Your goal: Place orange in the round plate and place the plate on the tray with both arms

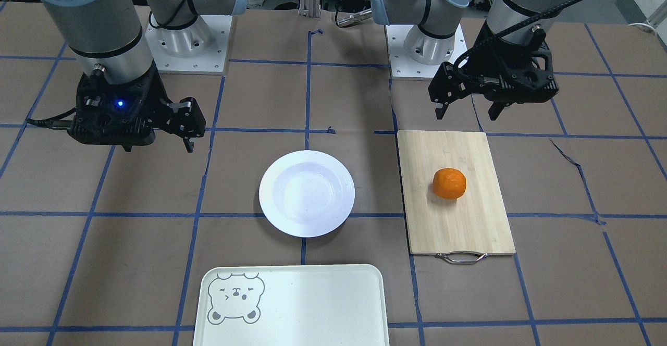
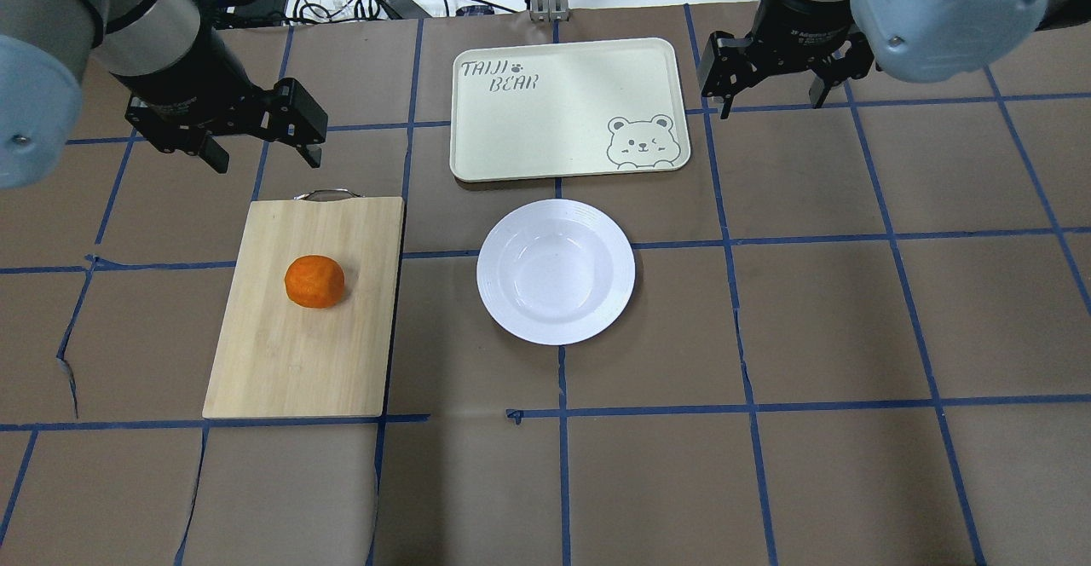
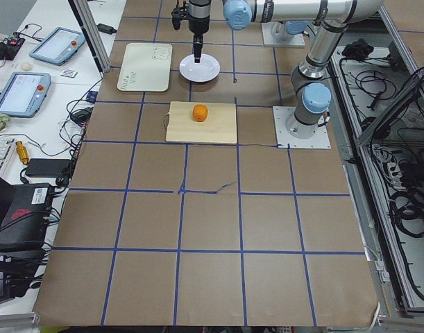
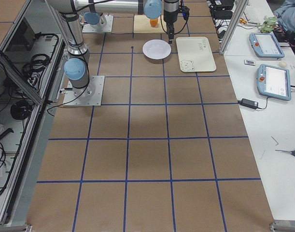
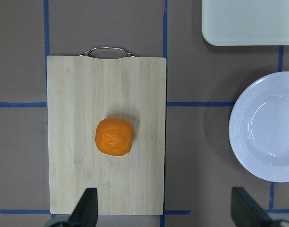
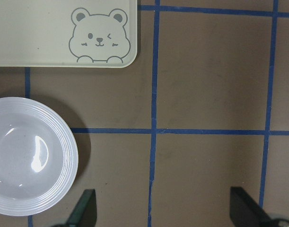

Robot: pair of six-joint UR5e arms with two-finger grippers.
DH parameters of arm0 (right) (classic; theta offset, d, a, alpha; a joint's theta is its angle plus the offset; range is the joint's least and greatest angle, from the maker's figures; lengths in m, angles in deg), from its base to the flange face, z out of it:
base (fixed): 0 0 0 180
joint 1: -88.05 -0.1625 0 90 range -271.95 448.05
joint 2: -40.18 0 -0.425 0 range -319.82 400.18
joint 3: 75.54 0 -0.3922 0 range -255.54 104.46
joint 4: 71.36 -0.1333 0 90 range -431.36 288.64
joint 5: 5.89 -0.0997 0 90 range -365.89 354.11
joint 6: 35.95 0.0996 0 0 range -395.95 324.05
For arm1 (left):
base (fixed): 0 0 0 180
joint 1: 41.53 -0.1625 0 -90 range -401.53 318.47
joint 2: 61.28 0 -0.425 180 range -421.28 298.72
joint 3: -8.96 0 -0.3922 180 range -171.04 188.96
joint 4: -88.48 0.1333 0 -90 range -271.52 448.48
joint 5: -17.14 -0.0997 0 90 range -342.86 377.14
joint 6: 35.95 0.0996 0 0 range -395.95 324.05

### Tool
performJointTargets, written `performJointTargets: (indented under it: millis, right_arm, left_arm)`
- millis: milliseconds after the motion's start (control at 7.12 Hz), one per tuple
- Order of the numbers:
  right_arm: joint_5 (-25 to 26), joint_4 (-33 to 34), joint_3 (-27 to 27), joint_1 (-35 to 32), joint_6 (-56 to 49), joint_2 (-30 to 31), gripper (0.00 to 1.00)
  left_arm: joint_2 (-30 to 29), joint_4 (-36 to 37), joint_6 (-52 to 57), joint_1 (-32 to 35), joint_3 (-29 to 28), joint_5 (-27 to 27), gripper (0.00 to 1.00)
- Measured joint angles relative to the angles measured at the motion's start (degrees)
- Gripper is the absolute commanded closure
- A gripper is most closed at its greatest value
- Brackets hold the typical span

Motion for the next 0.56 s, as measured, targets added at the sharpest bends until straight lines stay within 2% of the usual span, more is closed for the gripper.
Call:
performJointTargets:
  millis: [561]
  right_arm:
    - [-0.1, 0.1, 0.0, 0.5, 0.0, 0.0, 0.00]
  left_arm:
    - [0.0, 0.0, -0.1, 0.0, 0.1, 0.0, 0.00]
